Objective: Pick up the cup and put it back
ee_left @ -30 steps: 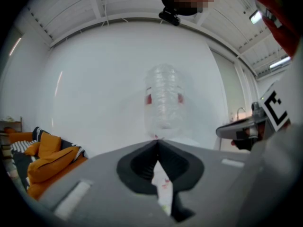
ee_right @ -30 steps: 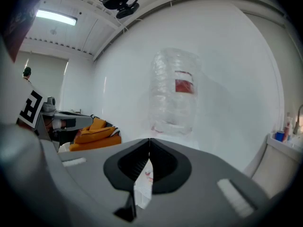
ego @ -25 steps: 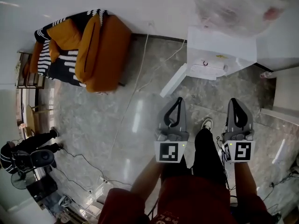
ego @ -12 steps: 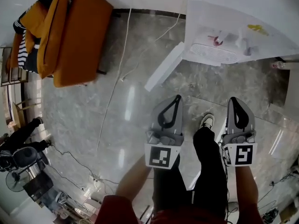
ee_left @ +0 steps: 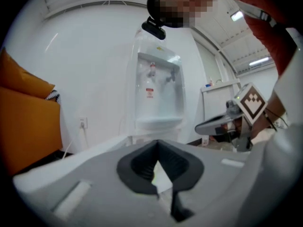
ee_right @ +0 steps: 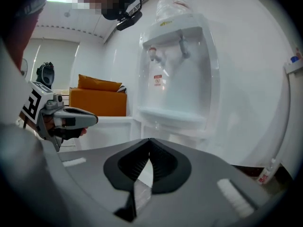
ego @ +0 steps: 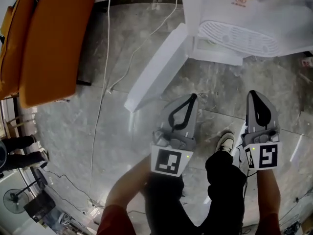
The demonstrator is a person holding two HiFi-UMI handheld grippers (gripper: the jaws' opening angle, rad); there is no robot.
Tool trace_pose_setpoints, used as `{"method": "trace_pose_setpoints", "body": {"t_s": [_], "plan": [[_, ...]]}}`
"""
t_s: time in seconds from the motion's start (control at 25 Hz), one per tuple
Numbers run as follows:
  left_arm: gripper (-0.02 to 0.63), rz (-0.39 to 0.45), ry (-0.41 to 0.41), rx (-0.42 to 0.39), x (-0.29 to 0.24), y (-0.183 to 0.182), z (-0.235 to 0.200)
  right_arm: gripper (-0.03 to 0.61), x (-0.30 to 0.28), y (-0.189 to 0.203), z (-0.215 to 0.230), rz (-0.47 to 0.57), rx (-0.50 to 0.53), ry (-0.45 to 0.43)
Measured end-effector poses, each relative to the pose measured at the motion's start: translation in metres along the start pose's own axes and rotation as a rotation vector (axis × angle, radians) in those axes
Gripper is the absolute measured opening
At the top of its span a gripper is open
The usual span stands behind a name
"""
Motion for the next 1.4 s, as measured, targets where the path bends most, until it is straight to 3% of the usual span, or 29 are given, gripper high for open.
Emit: {"method": "trace_pose_setpoints", "body": {"t_s": [0.2,0.36,0.52,0.72,0.92,1.0,1.16,1.4], "plan": [[0.0,-0.004,0.006,0.114,-0.047,0.088,0.009,0.002,-0.051,0.07,0.026,0.05,0.023,-0.007],[0.0,0.036,0.062,-0.071,-0.073,0.134,0.021,0.002,-0.076,0.114,0.043,0.077,0.059,0.026],[0.0,0.098,0.144,-0.141,-0.087,0.165,0.031,0.002,-0.092,0.153,0.052,0.08,0.136,0.0],[0.0,0.094,0.069,-0.097,-0.099,0.193,0.014,0.002,-0.11,0.177,0.042,0.13,0.094,0.022],[0.0,0.08,-0.024,0.027,-0.106,0.214,0.019,0.002,-0.113,0.19,0.038,0.11,0.034,0.057],[0.0,0.091,-0.023,0.006,-0.108,0.216,0.026,0.002,-0.113,0.194,0.038,0.107,0.033,0.043],[0.0,0.15,0.039,-0.124,-0.108,0.211,0.04,0.002,-0.114,0.204,0.033,0.107,0.058,0.031],[0.0,0.11,0.016,-0.087,-0.107,0.214,0.038,0.002,-0.115,0.213,0.032,0.104,0.017,0.027]]}}
Point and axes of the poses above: the fingertips, and each gripper's own axes: x backward along the fingers, z to its right, y out of its underside, the point moved 10 cm from there along x, backward along the fingers, and after that the axes turned 13 degrees about -x, right-handed, at the moved point
